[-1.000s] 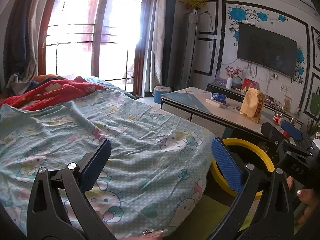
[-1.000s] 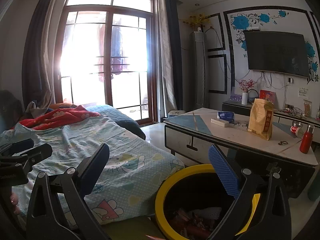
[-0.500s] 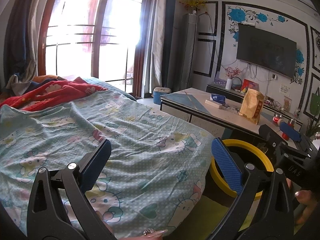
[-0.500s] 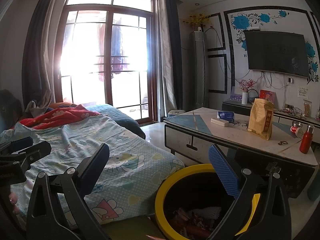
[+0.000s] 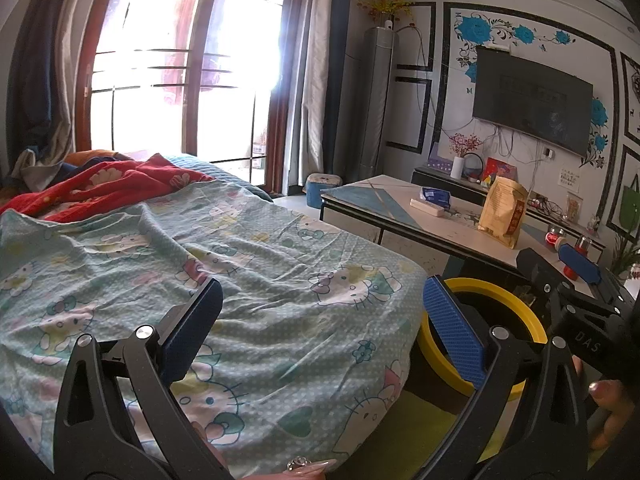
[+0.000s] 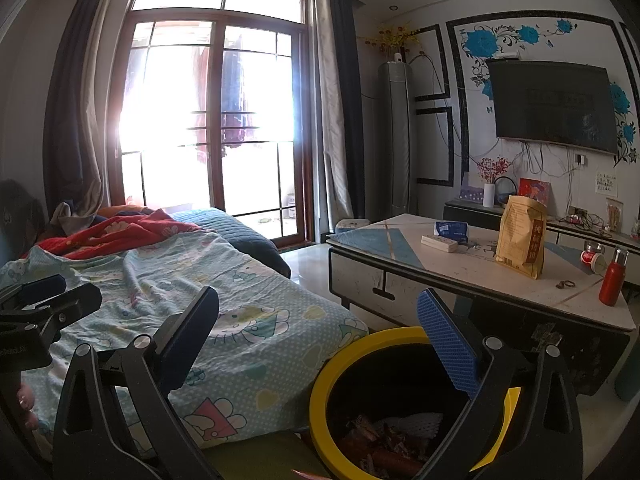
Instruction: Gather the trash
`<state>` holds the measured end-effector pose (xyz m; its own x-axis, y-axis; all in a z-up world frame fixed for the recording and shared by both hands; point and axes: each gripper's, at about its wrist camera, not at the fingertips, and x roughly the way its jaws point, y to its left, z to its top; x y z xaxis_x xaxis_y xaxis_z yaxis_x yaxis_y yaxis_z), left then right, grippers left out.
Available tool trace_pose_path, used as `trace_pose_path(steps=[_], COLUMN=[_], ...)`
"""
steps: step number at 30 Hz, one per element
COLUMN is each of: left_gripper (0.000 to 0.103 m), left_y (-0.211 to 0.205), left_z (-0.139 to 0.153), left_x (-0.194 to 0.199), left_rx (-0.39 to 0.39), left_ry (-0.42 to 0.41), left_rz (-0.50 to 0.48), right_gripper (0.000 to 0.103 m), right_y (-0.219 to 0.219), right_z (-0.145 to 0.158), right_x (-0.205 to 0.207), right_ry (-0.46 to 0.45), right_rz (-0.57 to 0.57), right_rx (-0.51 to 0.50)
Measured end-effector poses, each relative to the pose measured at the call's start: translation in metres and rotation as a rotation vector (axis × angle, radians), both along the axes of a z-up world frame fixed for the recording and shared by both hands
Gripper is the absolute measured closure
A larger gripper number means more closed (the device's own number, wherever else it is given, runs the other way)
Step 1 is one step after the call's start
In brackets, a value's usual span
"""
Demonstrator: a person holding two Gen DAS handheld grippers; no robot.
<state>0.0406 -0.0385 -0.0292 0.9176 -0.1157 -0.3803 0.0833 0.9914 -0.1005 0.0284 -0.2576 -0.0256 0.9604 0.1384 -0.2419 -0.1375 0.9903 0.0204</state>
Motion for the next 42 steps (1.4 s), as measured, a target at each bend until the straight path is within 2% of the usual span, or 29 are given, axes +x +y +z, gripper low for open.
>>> trace_pose_path(steps=[26, 36, 42], left_gripper=[0.011, 0.011, 0.011], left_y=[0.0, 0.001, 0.014], left_z=[0.0, -0.006, -0.003], left_x=[0.0, -0.003, 0.002], left_rx=[0.001, 0.025, -0.008], left_ry=[0.002, 0.018, 0.051], left_rz=[0.002, 0.015, 0.029], right_gripper=[0.006, 0.006, 0.006], right_y=[-0.001, -0.005, -0.001], right_z=[0.001, 0.001, 0.009], right_x=[0.0, -0.001, 0.002], right_ry=[-0.002, 0.005, 0.021], right_rz=[-0.001, -0.012, 0.03], right_rx=[0.002, 0.004, -0.006])
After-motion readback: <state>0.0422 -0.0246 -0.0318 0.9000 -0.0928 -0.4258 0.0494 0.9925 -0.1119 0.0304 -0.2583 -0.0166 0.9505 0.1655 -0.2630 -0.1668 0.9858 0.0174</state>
